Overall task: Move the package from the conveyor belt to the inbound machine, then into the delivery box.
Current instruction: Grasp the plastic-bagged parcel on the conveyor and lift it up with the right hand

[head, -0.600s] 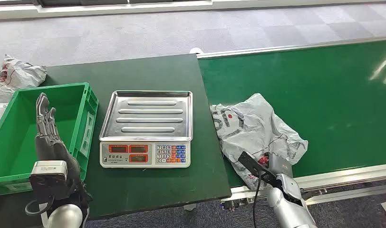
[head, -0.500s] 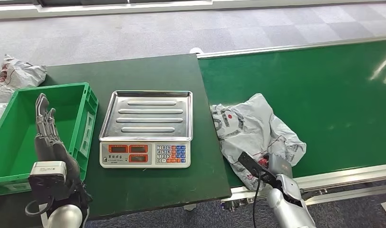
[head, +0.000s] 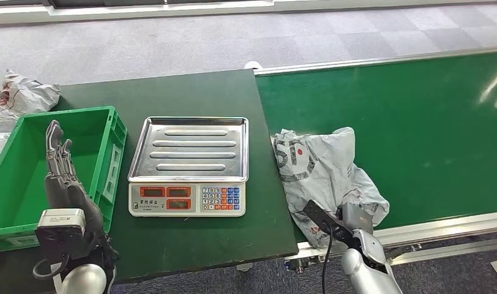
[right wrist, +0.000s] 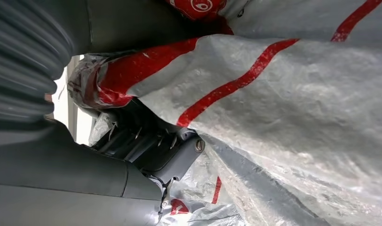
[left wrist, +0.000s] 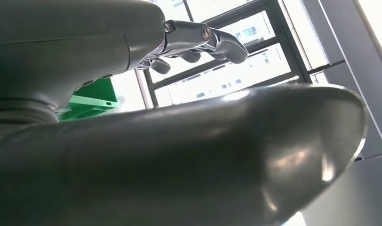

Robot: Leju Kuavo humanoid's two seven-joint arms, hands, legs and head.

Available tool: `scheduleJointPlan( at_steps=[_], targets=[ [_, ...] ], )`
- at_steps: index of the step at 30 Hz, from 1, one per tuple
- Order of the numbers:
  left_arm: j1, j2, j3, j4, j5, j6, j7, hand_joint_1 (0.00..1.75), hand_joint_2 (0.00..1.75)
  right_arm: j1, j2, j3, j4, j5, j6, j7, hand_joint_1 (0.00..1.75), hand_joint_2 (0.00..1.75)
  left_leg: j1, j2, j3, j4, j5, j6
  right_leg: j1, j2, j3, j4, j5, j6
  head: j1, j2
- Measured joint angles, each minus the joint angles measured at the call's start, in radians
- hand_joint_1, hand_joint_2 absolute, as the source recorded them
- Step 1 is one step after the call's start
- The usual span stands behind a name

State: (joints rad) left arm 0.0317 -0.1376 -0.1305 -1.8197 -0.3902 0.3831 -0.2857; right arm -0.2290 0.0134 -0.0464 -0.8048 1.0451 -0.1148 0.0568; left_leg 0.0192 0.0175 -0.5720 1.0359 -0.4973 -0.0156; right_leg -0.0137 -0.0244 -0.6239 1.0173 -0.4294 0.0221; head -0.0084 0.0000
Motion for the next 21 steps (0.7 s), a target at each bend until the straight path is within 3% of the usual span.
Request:
scheduleJointPlan(
  at_steps=[6, 9, 13, 17, 21],
  targets=[
    [0.0, -0.001, 0.0, -0.001, 0.0, -0.002, -0.001, 0.0, 0.0, 0.009, 0.002, 0.002, -0.01, 0.0, -0.009, 0.0, 1.75, 1.75, 0.0, 0.0, 0.0, 0.0, 0.0, 0.0, 0.0, 0.0, 0.0, 0.0, 0.0, 0.0, 0.0, 0.0],
    [0.007, -0.002, 0.0, -0.004, 0.001, -0.002, -0.01, 0.0, 0.0, 0.028, 0.001, 0.002, -0.044, 0.023, -0.067, 0.01, 1.75, 1.75, 0.0, 0.0, -0.001, 0.0, 0.0, 0.0, 0.0, 0.0, 0.0, 0.0, 0.0, 0.0, 0.0, 0.0],
    [0.031, -0.005, 0.001, -0.02, 0.014, -0.001, -0.036, 0.0, 0.0, 0.033, -0.036, -0.014, -0.189, 0.173, -0.199, 0.069, 1.75, 1.75, -0.001, 0.0, -0.004, 0.0, 0.0, 0.001, -0.002, 0.0, -0.003, 0.0, 0.001, 0.001, 0.0, 0.0],
    [0.044, -0.01, 0.002, -0.025, 0.036, -0.001, -0.056, 0.0, 0.0, -0.026, -0.099, -0.045, -0.36, 0.318, -0.182, 0.087, 1.75, 1.75, -0.003, 0.0, -0.004, 0.0, 0.001, 0.001, -0.003, 0.0, -0.004, 0.0, 0.002, 0.002, 0.0, 0.0],
    [0.052, -0.01, 0.003, -0.025, 0.067, -0.001, -0.074, 0.0, 0.0, -0.072, -0.129, -0.052, -0.454, 0.395, -0.16, 0.081, 1.75, 1.75, -0.003, 0.0, -0.004, 0.0, 0.001, 0.001, -0.003, 0.0, -0.004, 0.0, 0.002, 0.002, 0.0, 0.0]
  ],
)
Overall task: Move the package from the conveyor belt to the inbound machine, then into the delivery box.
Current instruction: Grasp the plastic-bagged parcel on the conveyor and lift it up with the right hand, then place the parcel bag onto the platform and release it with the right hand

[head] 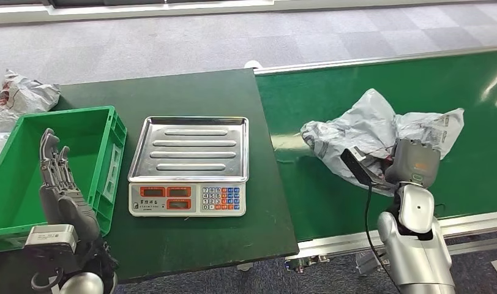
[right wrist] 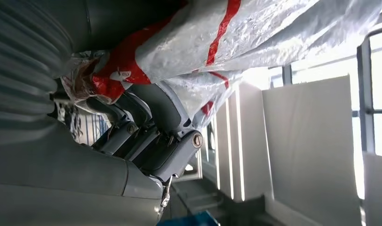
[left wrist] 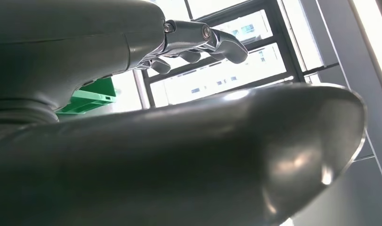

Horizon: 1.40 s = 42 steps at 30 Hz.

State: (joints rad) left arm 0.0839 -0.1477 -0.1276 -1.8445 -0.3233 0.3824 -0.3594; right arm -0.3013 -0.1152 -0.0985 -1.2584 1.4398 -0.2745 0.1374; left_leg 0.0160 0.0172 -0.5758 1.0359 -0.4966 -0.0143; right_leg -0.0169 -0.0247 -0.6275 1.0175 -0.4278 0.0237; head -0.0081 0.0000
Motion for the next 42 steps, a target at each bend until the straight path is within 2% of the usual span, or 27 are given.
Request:
scheduleJointPlan(
  at_steps=[5, 15, 19, 22, 25, 29, 31, 36, 42],
  targets=[
    [0.014, 0.001, 0.003, 0.009, 0.039, 0.007, -0.029, 0.0, 0.0, -0.052, -0.011, 0.015, -0.034, 0.026, 0.003, -0.01, 1.75, 1.75, 0.001, 0.0, 0.0, 0.0, 0.0, 0.0, 0.001, 0.0, 0.0, 0.0, 0.0, 0.0, 0.0, 0.0],
    [0.018, 0.002, 0.005, 0.021, 0.061, 0.013, -0.039, 0.0, 0.0, -0.177, -0.015, 0.124, -0.013, 0.028, 0.014, -0.039, 1.75, 1.75, 0.001, -0.001, -0.001, 0.0, 0.001, 0.001, 0.0, -0.001, 0.0, 0.0, 0.0, 0.0, 0.0, 0.0],
    [0.019, 0.002, 0.005, 0.03, 0.071, 0.012, -0.045, 0.0, 0.0, -0.245, -0.006, 0.184, 0.034, -0.002, -0.007, -0.095, 1.75, 1.75, 0.001, -0.001, -0.007, 0.0, 0.001, 0.001, 0.0, 0.0, 0.0, 0.001, 0.0, 0.0, 0.0, 0.0],
    [0.012, 0.002, 0.005, 0.046, 0.077, 0.011, -0.052, 0.0, 0.0, -0.331, 0.034, 0.271, 0.115, -0.03, -0.046, -0.152, 1.75, 1.75, 0.001, 0.002, -0.005, 0.0, 0.001, 0.0, 0.001, 0.002, -0.002, 0.001, 0.001, 0.0, 0.0, 0.0],
    [-0.009, 0.002, 0.002, 0.07, 0.085, 0.012, -0.058, 0.0, 0.0, -0.393, 0.107, 0.371, 0.191, -0.056, -0.105, -0.201, 1.75, 1.75, 0.002, 0.003, -0.001, 0.0, 0.003, -0.002, 0.002, 0.003, -0.003, 0.003, 0.002, -0.001, 0.0, 0.0],
    [-0.037, 0.002, -0.003, 0.095, 0.089, 0.029, -0.059, 0.0, 0.0, -0.41, 0.224, 0.505, 0.219, -0.099, -0.148, -0.237, 1.75, 1.75, 0.003, 0.002, -0.001, 0.0, 0.004, -0.003, 0.003, 0.003, -0.004, 0.004, 0.001, -0.003, -0.001, 0.0],
    [-0.046, 0.001, -0.006, 0.104, 0.085, 0.052, -0.063, 0.0, 0.0, -0.408, 0.264, 0.557, 0.219, -0.137, -0.148, -0.252, 1.75, 1.75, 0.003, 0.001, -0.001, 0.0, 0.004, -0.004, 0.003, 0.002, -0.005, 0.005, 0.0, -0.004, 0.0, 0.0],
    [-0.063, -0.003, -0.018, 0.118, 0.064, 0.14, -0.101, 0.0, 0.0, -0.388, 0.318, 0.64, 0.222, -0.237, -0.178, -0.299, 1.75, 1.75, 0.003, 0.001, -0.001, 0.0, 0.004, -0.003, 0.002, 0.002, -0.005, 0.005, 0.0, -0.004, 0.0, 0.0],
    [-0.075, -0.007, -0.024, 0.129, 0.096, 0.191, -0.114, 0.0, 0.0, -0.338, 0.345, 0.663, 0.237, -0.31, -0.209, -0.332, 1.75, 1.75, 0.002, 0.001, -0.001, 0.0, 0.004, -0.003, 0.002, 0.002, -0.005, 0.004, 0.0, -0.004, 0.0, 0.0]
  ],
)
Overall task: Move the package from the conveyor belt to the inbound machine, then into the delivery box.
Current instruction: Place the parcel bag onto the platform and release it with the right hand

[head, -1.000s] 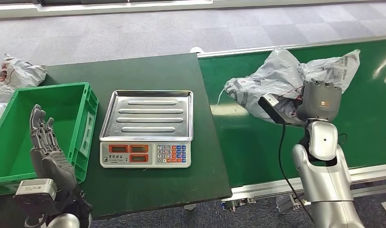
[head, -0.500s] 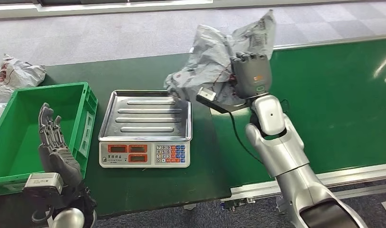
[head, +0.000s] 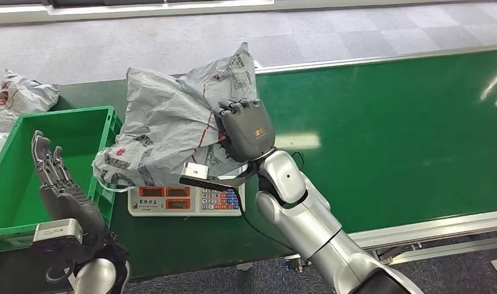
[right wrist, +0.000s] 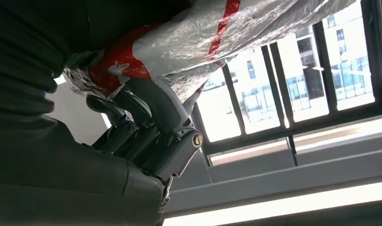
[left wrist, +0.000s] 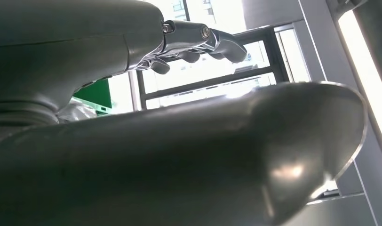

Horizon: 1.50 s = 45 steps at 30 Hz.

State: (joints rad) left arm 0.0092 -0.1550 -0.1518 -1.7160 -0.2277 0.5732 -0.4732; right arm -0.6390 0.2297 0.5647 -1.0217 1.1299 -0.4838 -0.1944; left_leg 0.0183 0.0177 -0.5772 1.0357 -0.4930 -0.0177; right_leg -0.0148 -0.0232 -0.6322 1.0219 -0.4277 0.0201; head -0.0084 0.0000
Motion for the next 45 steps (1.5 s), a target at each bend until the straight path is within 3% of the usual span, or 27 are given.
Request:
scheduleJointPlan(
  at_steps=[5, 6, 9, 10, 15, 19, 30, 38, 42, 43, 45],
  targets=[
    [-0.006, -0.007, -0.004, 0.003, 0.036, 0.01, 0.007, 0.0, 0.0, 0.042, 0.004, 0.002, 0.055, 0.008, -0.018, 0.033, 1.75, 1.75, 0.0, 0.0, 0.0, 0.0, 0.0, 0.0, 0.001, 0.0, -0.001, 0.0, 0.0, 0.0, 0.0, 0.0],
    [-0.009, -0.007, -0.005, 0.004, 0.036, 0.01, 0.01, 0.0, 0.0, 0.047, 0.004, 0.001, 0.072, 0.013, -0.025, 0.039, 1.4, 1.75, 0.0, 0.0, 0.0, 0.0, 0.0, 0.0, 0.001, 0.0, -0.001, 0.0, 0.0, 0.0, 0.0, 0.0],
    [-0.015, -0.007, -0.005, 0.009, 0.039, 0.0, 0.015, 0.0, 0.0, 0.059, 0.002, -0.006, 0.122, 0.041, -0.037, 0.068, 0.09, 1.75, 0.0, 0.001, 0.0, 0.0, 0.0, 0.0, 0.001, 0.0, -0.001, 0.0, 0.0, 0.0, 0.0, 0.0],
    [-0.016, -0.007, -0.005, 0.01, 0.04, -0.007, 0.016, 0.0, 0.0, 0.062, 0.001, -0.012, 0.139, 0.057, -0.038, 0.085, 0.0, 1.75, 0.0, 0.0, 0.0, 0.0, 0.0, 0.0, 0.001, 0.0, -0.001, 0.0, 0.0, 0.0, 0.0, 0.0],
    [-0.018, -0.008, -0.005, 0.015, 0.015, -0.043, 0.026, 0.0, 0.0, 0.074, -0.006, -0.053, 0.22, 0.109, -0.023, 0.156, 0.0, 1.75, 0.0, 0.0, 0.0, 0.0, 0.0, 0.0, 0.0, 0.0, -0.001, 0.0, 0.0, 0.0, 0.0, 0.0],
    [-0.018, -0.008, -0.005, 0.02, -0.001, -0.056, 0.032, 0.0, 0.0, 0.086, -0.01, -0.083, 0.242, 0.11, -0.008, 0.147, 0.0, 0.0, 0.0, 0.001, 0.0, 0.0, 0.0, 0.0, 0.0, 0.001, -0.001, 0.0, 0.0, 0.0, 0.0, 0.0],
    [-0.016, -0.009, -0.005, 0.023, 0.008, -0.098, 0.038, 0.0, 0.0, 0.109, -0.012, -0.126, 0.224, 0.084, 0.033, 0.129, 0.0, 0.0, 0.0, 0.001, 0.0, 0.0, 0.0, 0.0, 0.0, 0.001, -0.001, 0.0, 0.0, 0.0, 0.0, 0.0],
    [-0.004, -0.01, -0.004, 0.019, 0.033, -0.129, 0.014, 0.0, 0.0, 0.198, -0.03, -0.152, -0.025, 0.037, 0.004, 0.065, 0.0, 0.0, 0.0, 0.0, -0.001, 0.0, -0.001, -0.001, 0.0, 0.001, -0.002, 0.0, 0.0, 0.0, 0.0, 0.0],
    [0.001, -0.01, -0.004, 0.012, 0.018, -0.137, -0.001, 0.0, 1.75, 0.237, -0.039, -0.153, -0.121, -0.011, -0.038, 0.013, 0.0, 0.0, 0.0, 0.0, -0.001, 0.0, -0.001, 0.0, 0.0, 0.0, -0.002, 0.0, 0.0, 0.0, 0.0, 0.0],
    [0.002, -0.01, -0.004, 0.009, 0.006, -0.141, -0.007, 0.0, 1.75, 0.255, -0.043, -0.153, -0.159, -0.044, -0.066, -0.018, 0.0, 0.0, 0.0, 0.0, -0.001, 0.0, -0.001, 0.0, 0.0, 0.0, -0.002, 0.0, 0.0, 0.0, 0.0, 0.0],
    [0.004, -0.009, -0.004, 0.002, -0.033, -0.147, -0.012, 0.0, 1.75, 0.299, -0.053, -0.153, -0.254, -0.124, -0.124, -0.083, 0.0, 0.87, 0.0, 0.0, -0.001, 0.0, -0.001, 0.0, 0.0, 0.0, -0.002, 0.0, 0.0, 0.0, 0.0, 0.0]
  ],
)
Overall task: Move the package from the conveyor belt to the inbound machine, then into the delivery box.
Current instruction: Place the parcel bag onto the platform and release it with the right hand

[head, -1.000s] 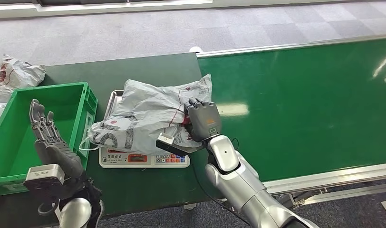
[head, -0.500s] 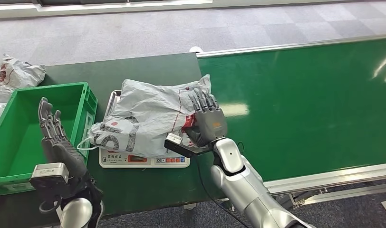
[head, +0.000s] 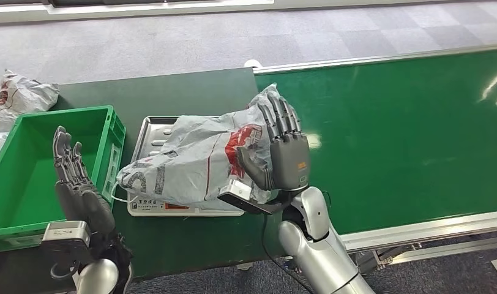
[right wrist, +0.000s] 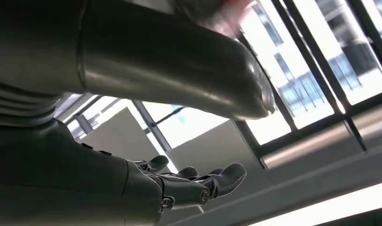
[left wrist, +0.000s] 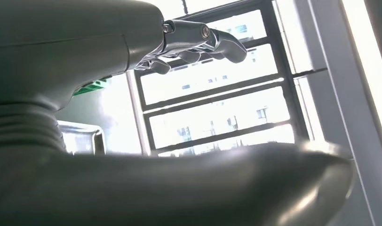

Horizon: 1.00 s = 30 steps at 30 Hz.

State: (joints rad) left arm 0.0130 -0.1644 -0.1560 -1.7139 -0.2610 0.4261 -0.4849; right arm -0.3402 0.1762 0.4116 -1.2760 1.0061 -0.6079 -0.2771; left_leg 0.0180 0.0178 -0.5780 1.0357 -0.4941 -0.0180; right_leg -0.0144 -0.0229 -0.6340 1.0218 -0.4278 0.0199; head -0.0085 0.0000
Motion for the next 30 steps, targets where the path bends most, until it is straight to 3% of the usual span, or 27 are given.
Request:
scheduleJointPlan(
  at_steps=[2, 7, 12, 19, 25, 30],
  targets=[
    [0.0, 0.002, -0.001, -0.008, -0.078, -0.004, 0.013, 0.0, 1.75, 0.052, -0.016, 0.0, -0.108, -0.066, -0.039, -0.046, 0.0, 1.75, 0.0, 0.0, 0.0, 0.0, 0.0, 0.0, 0.0, 0.0, 0.0, 0.0, 0.0, 0.0, 0.0, 0.0],
    [-0.041, 0.037, -0.016, -0.017, -0.351, -0.099, 0.118, 0.0, 1.75, 0.188, -0.051, -0.028, -0.375, -0.107, -0.088, -0.147, 0.0, 1.75, 0.0, 0.0, -0.001, 0.0, -0.001, 0.0, 0.0, 0.0, -0.001, -0.001, -0.001, 0.0, 0.0, 0.0],
    [-0.13, 0.079, -0.034, 0.007, -0.395, -0.162, 0.16, 0.0, 1.75, 0.256, -0.063, -0.086, -0.521, -0.109, -0.093, -0.17, 0.0, 1.75, 0.0, 0.003, 0.0, 0.0, -0.001, 0.0, 0.0, 0.001, 0.0, -0.001, 0.0, -0.001, 0.0, 0.0],
    [-0.191, 0.129, -0.084, 0.059, -0.386, -0.209, 0.186, 0.0, 1.75, 0.313, -0.099, -0.141, -0.585, -0.189, -0.093, -0.223, 0.0, 1.75, 0.0, 0.002, 0.001, 0.0, 0.0, 0.0, 0.0, 0.001, 0.0, 0.0, 0.0, -0.001, 0.0, 0.0],
    [-0.288, 0.184, -0.167, 0.141, -0.541, -0.371, 0.272, 0.0, 1.75, 0.318, -0.115, -0.148, -0.601, -0.208, -0.093, -0.226, 0.0, 1.75, 0.0, 0.003, 0.001, 0.0, 0.0, 0.0, 0.0, 0.002, 0.0, 0.0, 0.0, -0.001, 0.0, 0.0],
    [-0.334, 0.203, -0.197, 0.192, -0.55, -0.379, 0.277, 0.0, 1.75, 0.32, -0.119, -0.15, -0.603, -0.208, -0.093, -0.226, 0.0, 1.75, 0.0, 0.004, 0.001, 0.0, 0.0, 0.0, 0.0, 0.003, 0.0, 0.0, 0.001, -0.001, 0.0, 0.0]
  ],
)
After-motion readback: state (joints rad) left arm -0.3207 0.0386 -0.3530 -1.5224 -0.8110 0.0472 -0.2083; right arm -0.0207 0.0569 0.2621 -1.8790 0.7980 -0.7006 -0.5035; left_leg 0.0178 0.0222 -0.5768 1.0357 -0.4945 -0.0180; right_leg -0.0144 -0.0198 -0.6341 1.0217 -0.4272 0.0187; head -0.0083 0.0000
